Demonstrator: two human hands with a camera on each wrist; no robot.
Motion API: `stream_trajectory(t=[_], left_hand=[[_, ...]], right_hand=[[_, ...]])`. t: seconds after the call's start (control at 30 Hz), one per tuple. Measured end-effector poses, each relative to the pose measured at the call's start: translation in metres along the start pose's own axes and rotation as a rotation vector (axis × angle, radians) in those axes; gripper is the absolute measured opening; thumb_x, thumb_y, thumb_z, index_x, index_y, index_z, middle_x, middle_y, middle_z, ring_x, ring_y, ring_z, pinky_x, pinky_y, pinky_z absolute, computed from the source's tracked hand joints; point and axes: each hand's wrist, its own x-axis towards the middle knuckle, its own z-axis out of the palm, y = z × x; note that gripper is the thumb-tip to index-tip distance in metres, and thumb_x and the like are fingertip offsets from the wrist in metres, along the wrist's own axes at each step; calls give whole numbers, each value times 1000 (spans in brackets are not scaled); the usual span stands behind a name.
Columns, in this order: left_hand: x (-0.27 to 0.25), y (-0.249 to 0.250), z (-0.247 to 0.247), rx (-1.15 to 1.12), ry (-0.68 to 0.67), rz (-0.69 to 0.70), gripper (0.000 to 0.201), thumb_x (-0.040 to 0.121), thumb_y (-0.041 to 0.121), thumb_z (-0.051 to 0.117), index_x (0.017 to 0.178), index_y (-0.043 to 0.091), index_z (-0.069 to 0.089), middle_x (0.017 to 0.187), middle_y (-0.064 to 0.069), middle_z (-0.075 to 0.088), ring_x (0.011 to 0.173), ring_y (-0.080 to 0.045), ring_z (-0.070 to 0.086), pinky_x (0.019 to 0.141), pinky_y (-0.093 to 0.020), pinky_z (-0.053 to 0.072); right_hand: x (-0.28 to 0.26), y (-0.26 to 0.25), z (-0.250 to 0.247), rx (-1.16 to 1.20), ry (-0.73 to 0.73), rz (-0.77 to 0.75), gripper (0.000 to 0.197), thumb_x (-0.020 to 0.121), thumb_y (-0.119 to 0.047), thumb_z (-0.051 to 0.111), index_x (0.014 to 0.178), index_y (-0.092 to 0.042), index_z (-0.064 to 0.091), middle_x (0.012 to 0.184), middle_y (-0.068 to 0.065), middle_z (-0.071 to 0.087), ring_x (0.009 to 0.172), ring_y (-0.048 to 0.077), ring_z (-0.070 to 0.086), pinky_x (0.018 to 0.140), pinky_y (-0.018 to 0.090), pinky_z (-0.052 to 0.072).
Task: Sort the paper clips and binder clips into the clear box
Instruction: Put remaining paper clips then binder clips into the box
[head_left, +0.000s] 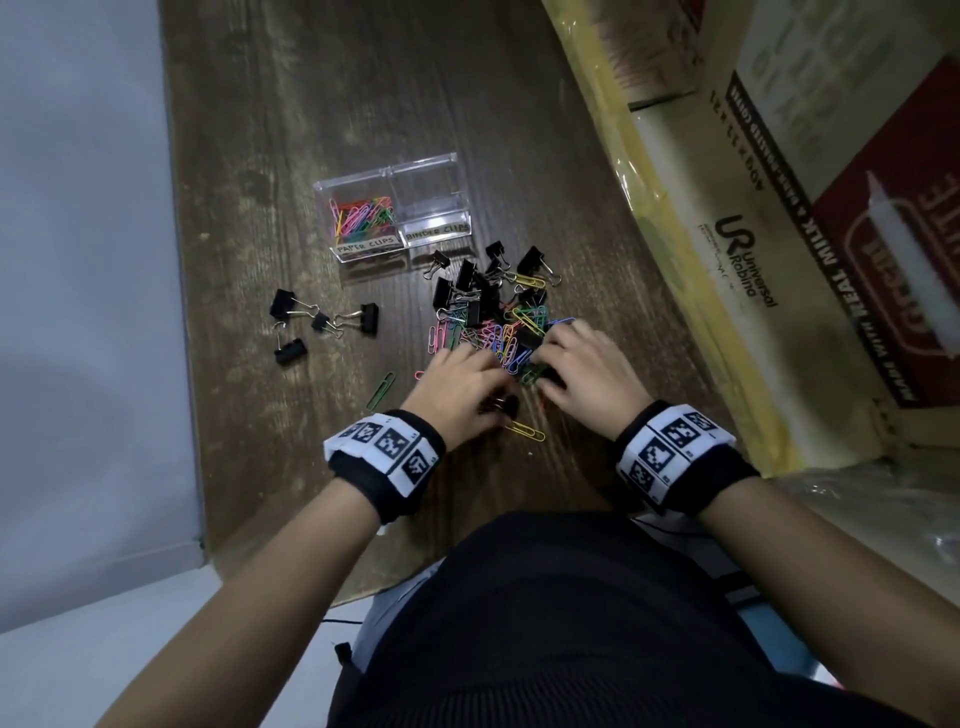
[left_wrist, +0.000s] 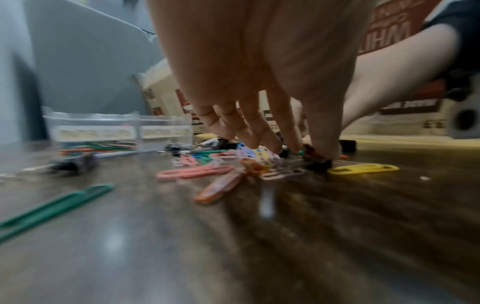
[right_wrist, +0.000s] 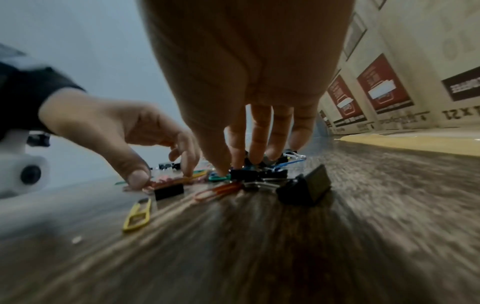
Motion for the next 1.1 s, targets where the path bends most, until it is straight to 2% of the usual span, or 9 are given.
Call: stream_trajectory(t=[0.23, 0.37, 0.47, 0.6, 0.7, 0.83, 0.9, 0.97, 1.1], left_hand=[[7, 0, 4, 28, -24, 21, 40, 83, 41, 57, 117, 20, 53, 120, 0, 52, 117, -21, 38, 95, -34, 28], [-1, -13, -9, -363, 137, -111, 26, 82, 41, 59, 103, 24, 58, 104, 8, 60, 103, -13, 47, 87, -29, 33], [4, -33, -24, -467, 308, -251, 27, 83, 35, 59, 106, 22, 58, 103, 6, 63, 97, -13, 55, 95, -38, 44], [14, -70, -39, -184, 378, -500, 25, 87, 31, 55, 109, 19, 55, 111, -1, 63, 106, -22, 56, 103, -42, 34], [11, -89, -36, 26, 321, -586, 29, 88, 27, 53, 114, 13, 54, 123, -9, 57, 117, -29, 47, 101, -45, 31], [12, -60, -32, -3, 307, -311, 29, 86, 36, 54, 111, 23, 55, 126, -3, 52, 122, -25, 40, 104, -42, 29], [18, -32, -28, -64, 197, -120, 35, 83, 47, 55, 110, 26, 55, 124, 2, 52, 123, -20, 40, 107, -40, 25], [27, -14, -22, -80, 105, -32, 43, 77, 54, 60, 109, 26, 55, 118, 4, 53, 115, -16, 42, 103, -36, 28], [38, -6, -13, -43, 63, 12, 42, 74, 46, 67, 107, 24, 55, 110, 3, 55, 107, -18, 49, 92, -35, 30]], right_hand=[[9, -5, 7, -185, 27, -91, 21, 65, -24, 78, 73, -13, 63, 79, 3, 60, 78, 25, 60, 63, 30, 47], [3, 4, 10, -147, 97, -98, 21, 71, -24, 75, 78, -13, 59, 83, 4, 59, 81, 24, 56, 70, 30, 31], [1, 15, 7, 69, 156, -11, 14, 83, -26, 66, 83, -13, 59, 90, 2, 58, 90, 23, 49, 74, 27, 25], [-2, 23, -6, 368, 330, 197, 13, 83, -27, 66, 82, -15, 62, 88, -6, 59, 88, 12, 41, 79, 30, 30], [-2, 28, -10, 471, 370, 352, 9, 82, -29, 67, 84, -21, 63, 90, -5, 63, 91, 16, 49, 82, 28, 28], [0, 29, -8, 675, 440, 402, 13, 83, -21, 66, 90, -29, 59, 83, -10, 64, 87, 14, 62, 96, 43, 44], [1, 24, -10, 763, 429, 419, 12, 87, -12, 60, 96, -20, 59, 84, -4, 64, 81, 10, 61, 90, 22, 48], [3, 20, -13, 853, 394, 433, 12, 91, -2, 49, 98, -12, 54, 86, 3, 61, 72, 8, 57, 68, 10, 47], [12, 18, -15, 733, 285, 467, 10, 90, -9, 46, 94, -15, 53, 80, -1, 56, 63, 12, 49, 63, 28, 41]])
